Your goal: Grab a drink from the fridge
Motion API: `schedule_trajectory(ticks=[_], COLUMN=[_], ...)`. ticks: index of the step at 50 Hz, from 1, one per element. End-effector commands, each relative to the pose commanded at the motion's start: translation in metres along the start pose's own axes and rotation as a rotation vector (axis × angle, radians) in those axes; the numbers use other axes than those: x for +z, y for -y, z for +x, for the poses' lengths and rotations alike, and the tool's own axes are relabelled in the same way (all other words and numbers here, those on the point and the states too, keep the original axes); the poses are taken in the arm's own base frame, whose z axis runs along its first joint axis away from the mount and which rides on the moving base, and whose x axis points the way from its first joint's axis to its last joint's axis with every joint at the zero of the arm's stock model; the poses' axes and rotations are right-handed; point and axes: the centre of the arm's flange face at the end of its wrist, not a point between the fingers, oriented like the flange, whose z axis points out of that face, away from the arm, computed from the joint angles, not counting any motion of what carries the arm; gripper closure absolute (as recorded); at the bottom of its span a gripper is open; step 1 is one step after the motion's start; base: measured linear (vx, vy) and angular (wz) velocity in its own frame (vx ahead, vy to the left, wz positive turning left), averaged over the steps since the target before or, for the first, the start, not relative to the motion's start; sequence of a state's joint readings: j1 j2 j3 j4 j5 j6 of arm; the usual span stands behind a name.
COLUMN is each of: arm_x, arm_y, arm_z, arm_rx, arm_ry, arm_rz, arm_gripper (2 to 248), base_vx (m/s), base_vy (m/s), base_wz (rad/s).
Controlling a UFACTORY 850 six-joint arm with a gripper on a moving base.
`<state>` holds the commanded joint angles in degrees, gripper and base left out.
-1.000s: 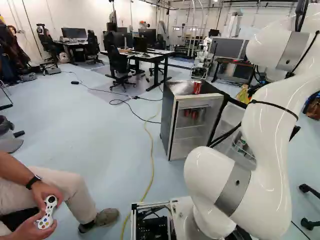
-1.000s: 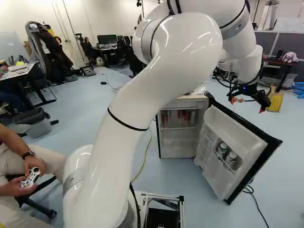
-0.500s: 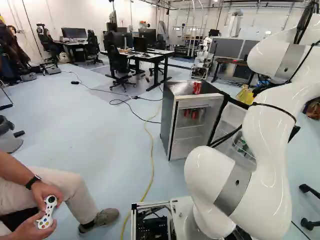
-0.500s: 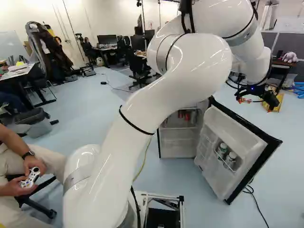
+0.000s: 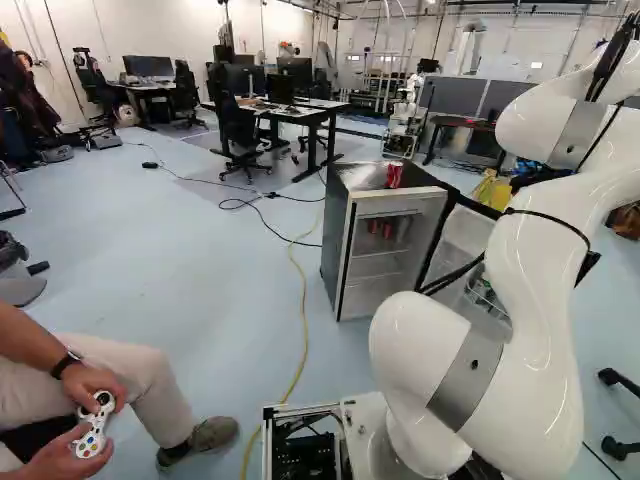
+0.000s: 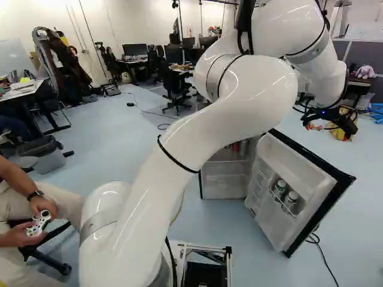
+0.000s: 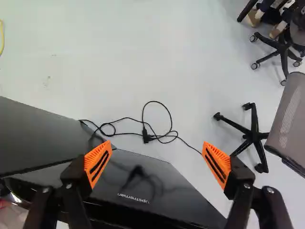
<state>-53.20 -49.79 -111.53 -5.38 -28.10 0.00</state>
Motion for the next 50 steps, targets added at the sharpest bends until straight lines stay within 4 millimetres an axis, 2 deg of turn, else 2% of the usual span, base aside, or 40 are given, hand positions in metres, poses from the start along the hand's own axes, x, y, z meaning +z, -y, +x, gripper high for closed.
schedule_trajectory(ticks=[35,50], arm_x=[0.044,0.048], arm_y=[0.003,0.004], arm_z=[-0.018,-0.02], arm_rx=[-0.002,-0.002], arm_ry=[0.05,0.054], arm_rz=[0.004,0.004], arm_gripper=[3,3], base_vx=[0.0,0.0], base_vy=[0.0,0.0], base_wz=[0.0,0.0])
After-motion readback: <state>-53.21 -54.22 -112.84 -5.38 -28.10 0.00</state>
